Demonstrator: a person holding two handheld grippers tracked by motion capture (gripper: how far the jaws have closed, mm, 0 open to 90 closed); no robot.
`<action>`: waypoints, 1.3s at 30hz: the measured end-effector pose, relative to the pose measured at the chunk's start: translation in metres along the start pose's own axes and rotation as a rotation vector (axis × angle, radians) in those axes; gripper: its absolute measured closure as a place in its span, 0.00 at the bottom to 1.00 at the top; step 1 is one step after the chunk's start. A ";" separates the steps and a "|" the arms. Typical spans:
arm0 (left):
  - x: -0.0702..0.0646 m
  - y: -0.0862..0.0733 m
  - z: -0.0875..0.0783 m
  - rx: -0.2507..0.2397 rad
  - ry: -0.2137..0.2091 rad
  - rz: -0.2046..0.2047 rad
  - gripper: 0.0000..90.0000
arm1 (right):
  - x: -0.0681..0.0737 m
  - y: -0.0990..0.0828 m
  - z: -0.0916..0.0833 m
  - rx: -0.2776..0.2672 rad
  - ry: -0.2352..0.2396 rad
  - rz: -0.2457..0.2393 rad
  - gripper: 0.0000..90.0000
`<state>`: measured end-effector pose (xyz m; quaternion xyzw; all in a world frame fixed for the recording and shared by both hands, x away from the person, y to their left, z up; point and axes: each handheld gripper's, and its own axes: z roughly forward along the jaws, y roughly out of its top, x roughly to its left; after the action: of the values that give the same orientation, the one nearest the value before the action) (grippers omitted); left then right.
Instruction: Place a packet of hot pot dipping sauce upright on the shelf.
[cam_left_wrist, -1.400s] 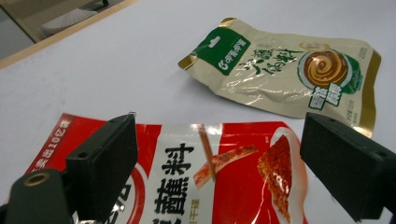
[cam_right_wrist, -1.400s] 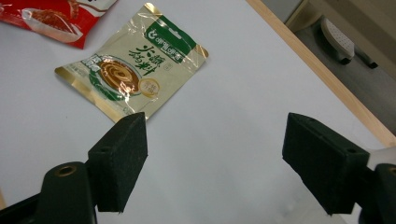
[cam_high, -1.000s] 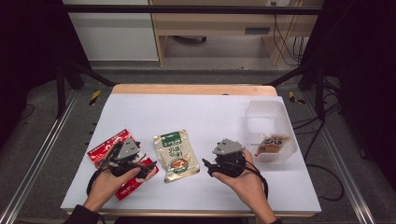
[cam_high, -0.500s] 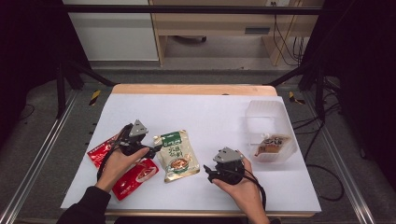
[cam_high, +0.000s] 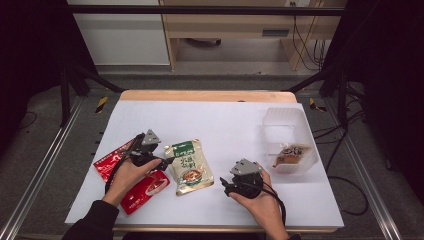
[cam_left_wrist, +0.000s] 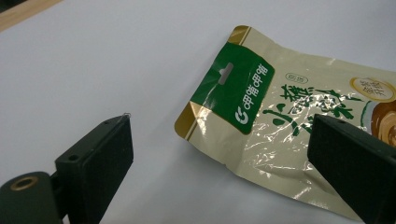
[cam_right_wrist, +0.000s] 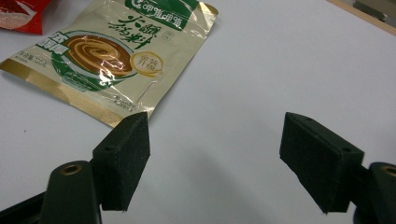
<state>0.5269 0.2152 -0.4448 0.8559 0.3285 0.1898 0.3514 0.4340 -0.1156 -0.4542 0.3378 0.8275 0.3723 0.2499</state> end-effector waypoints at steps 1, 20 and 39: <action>0.000 0.000 0.000 0.000 0.000 0.000 0.08 | 0.000 0.000 0.000 0.000 0.000 0.000 0.28; 0.007 -0.005 0.021 0.057 -0.028 -0.051 0.13 | 0.001 -0.002 0.003 0.018 0.019 -0.010 0.28; 0.000 -0.003 0.024 0.083 -0.143 -0.050 0.40 | 0.001 -0.002 0.003 0.016 0.027 -0.007 0.28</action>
<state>0.5386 0.2053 -0.4633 0.8725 0.3315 0.1055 0.3430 0.4345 -0.1146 -0.4577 0.3318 0.8349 0.3694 0.2374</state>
